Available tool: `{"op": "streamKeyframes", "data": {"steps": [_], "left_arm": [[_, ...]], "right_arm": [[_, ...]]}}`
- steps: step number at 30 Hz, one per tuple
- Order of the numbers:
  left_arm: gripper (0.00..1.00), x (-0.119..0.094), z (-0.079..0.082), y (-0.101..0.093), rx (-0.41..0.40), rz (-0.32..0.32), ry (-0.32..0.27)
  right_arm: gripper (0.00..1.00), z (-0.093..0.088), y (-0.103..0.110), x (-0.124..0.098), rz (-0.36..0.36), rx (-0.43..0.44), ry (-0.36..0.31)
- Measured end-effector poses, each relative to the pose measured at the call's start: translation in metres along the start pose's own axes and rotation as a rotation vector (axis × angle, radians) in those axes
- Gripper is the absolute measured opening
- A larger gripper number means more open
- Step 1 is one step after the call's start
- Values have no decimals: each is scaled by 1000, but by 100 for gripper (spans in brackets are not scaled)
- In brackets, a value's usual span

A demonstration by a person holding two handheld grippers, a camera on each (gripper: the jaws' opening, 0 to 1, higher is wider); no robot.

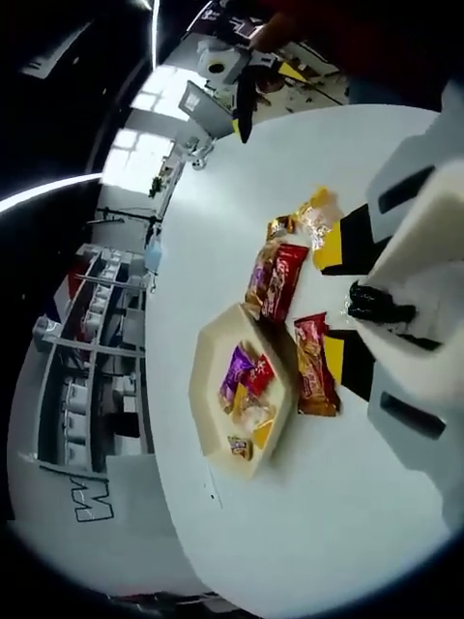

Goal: Place the target food into the container with the food tongs after gripping and lifting it, then release it inside without dropping or visibly crushing the food.

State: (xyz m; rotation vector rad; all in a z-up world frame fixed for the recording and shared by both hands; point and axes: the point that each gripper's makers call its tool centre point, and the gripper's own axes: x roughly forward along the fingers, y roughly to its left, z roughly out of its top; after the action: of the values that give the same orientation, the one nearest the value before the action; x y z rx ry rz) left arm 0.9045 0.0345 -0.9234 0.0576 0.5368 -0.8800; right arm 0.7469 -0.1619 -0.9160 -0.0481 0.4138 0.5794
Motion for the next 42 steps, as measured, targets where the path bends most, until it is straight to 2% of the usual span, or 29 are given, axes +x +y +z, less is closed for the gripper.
{"op": "streamKeyframes", "data": {"steps": [2,10,18,22,28,42], "left_arm": [[20,-2,5,0,-23,-1,-5],[21,-11,25,-7,2,-4,-29],[21,-17,48,0,4,13,-62],[21,-20,61,1,-6,23,-83],[21,-18,91,5,29,46,-118],[21,2,111,16,54,56,-112]], "right_arm": [[99,0,0,0,1,2,0],[99,-3,0,1,-1,9,4],[99,-2,0,0,6,9,-6],[99,-2,-2,-2,3,15,-10],[99,-3,-4,-3,-1,22,-11],[99,-7,-12,-10,-24,31,-10]]}}
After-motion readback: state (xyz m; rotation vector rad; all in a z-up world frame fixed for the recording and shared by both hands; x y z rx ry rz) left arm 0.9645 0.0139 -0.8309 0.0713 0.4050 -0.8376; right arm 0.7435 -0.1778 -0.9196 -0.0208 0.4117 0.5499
